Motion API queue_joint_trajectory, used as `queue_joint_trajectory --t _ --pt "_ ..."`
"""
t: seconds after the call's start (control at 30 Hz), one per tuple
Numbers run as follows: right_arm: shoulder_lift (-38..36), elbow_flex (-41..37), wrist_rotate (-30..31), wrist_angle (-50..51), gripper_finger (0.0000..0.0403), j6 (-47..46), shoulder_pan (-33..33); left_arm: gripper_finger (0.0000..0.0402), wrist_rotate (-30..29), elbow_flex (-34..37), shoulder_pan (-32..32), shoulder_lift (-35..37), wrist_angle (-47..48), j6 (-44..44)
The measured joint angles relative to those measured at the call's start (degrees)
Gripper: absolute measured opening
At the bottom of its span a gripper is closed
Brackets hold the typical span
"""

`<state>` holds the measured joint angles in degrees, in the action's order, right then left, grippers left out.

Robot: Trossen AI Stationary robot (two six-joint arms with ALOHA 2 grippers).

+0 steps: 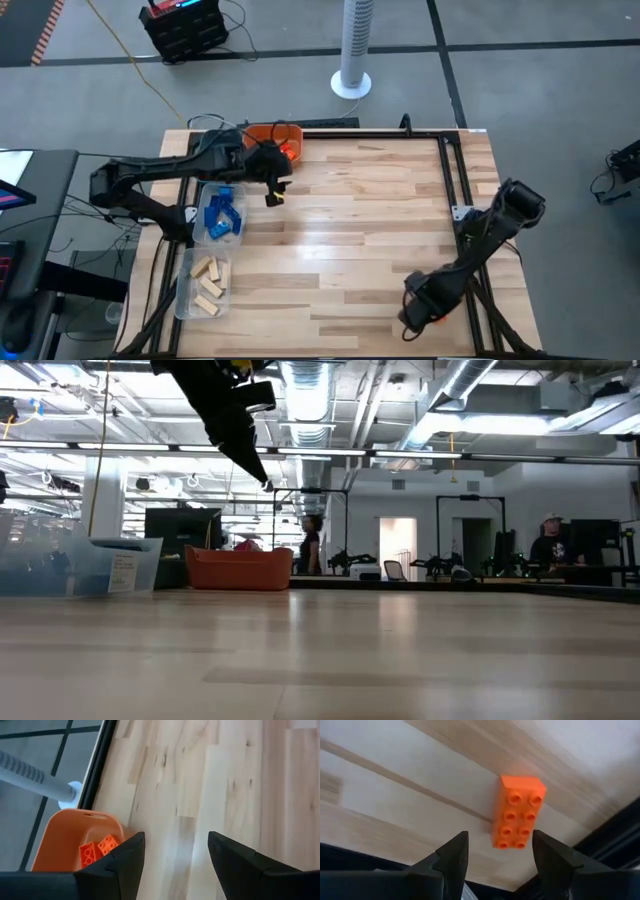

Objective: Sort blocks
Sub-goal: Put the orange game piece into the orange bin

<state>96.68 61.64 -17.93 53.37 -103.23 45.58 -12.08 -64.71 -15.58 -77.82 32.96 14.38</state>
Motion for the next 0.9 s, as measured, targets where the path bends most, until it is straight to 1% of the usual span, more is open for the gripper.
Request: queue_joint_trajectory --t 0.23,0.33,0.47,0.63,0.7,0.77,0.9 --pt "0.15 -0.25 0.02 -0.37 0.0218 -6.50 3.93 0.0212 -0.04 0.00 1.05 0.00 -0.11 -0.01" --pt "0.15 -2.72 0.22 -4.05 0.0218 -7.82 4.55 0.0212 -0.08 0.00 1.05 0.00 0.52 -0.01" --pt "0.17 -7.41 0.46 -9.26 0.0218 -8.01 4.37 0.0212 -0.07 0.00 1.05 0.00 1.72 -0.29" --pt "0.17 -9.69 0.49 -9.81 0.0214 -5.72 2.76 0.0212 -0.09 0.00 1.07 0.00 6.40 -1.70" --pt "0.17 -9.70 0.55 -8.77 0.0205 -3.51 1.98 0.0212 -0.10 0.00 1.46 0.00 8.34 -2.30" --pt "0.17 -9.70 0.96 -7.37 0.0186 -0.90 1.14 0.0212 -0.09 0.00 2.27 0.00 10.01 -2.55" --pt "0.15 -9.70 2.47 -5.60 0.0129 3.95 -0.86 0.0212 0.07 0.02 4.82 0.00 12.83 -2.65"
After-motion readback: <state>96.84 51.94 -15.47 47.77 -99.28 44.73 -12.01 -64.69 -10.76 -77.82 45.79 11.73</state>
